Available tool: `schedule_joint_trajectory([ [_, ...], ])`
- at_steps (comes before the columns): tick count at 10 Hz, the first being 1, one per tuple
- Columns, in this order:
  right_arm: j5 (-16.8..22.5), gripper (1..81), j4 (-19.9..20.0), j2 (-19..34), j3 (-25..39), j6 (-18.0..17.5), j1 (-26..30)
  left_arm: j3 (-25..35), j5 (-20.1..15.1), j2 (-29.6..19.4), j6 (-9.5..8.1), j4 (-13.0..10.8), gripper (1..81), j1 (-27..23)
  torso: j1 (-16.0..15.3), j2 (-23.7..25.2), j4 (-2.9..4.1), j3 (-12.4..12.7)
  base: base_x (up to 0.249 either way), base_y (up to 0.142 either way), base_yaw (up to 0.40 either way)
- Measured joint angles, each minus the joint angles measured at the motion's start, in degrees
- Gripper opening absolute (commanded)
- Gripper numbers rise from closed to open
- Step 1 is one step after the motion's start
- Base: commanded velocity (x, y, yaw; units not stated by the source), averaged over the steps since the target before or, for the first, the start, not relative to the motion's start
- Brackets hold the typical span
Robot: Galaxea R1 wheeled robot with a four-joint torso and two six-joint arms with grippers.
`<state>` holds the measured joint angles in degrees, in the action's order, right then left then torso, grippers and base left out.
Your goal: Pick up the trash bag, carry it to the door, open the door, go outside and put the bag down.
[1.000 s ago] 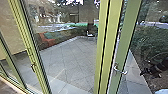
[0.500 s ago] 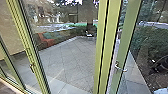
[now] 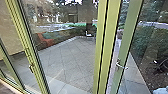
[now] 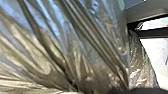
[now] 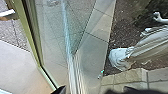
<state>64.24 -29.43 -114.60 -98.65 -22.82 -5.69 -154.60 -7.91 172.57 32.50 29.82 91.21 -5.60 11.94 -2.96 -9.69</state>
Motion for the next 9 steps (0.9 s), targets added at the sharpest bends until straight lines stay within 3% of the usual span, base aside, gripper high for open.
schedule_joint_trajectory([
  [2, 0.59, 81.1, -0.94, 1.95, 0.05, 1.38, 0.16, 0.00, 0.00, 0.15, 0.00, 0.00, 1.0, 0.05, -0.02, -0.02, -2.49, 0.00, 0.000, 0.000, 0.000],
  [3, 1.41, 81.1, -0.96, 3.28, -0.22, 2.77, 0.16, 0.00, 0.01, 0.15, 0.00, 0.00, 1.0, -0.15, 0.00, 0.00, -3.11, 0.00, 0.000, 0.000, 0.000],
  [5, 1.66, 81.1, -2.40, 3.69, -0.85, 5.52, 0.13, 0.00, 0.01, 0.17, 0.00, 0.00, 1.0, -0.01, 0.00, 0.00, -3.15, 0.02, 0.000, 0.000, 0.000],
  [9, -0.27, 81.1, -7.30, 5.57, -0.78, 7.01, -2.24, -0.02, 0.00, 0.30, 0.00, 0.00, 1.0, -0.04, 0.00, 0.00, -3.15, 0.02, 0.000, 0.000, 0.000],
])
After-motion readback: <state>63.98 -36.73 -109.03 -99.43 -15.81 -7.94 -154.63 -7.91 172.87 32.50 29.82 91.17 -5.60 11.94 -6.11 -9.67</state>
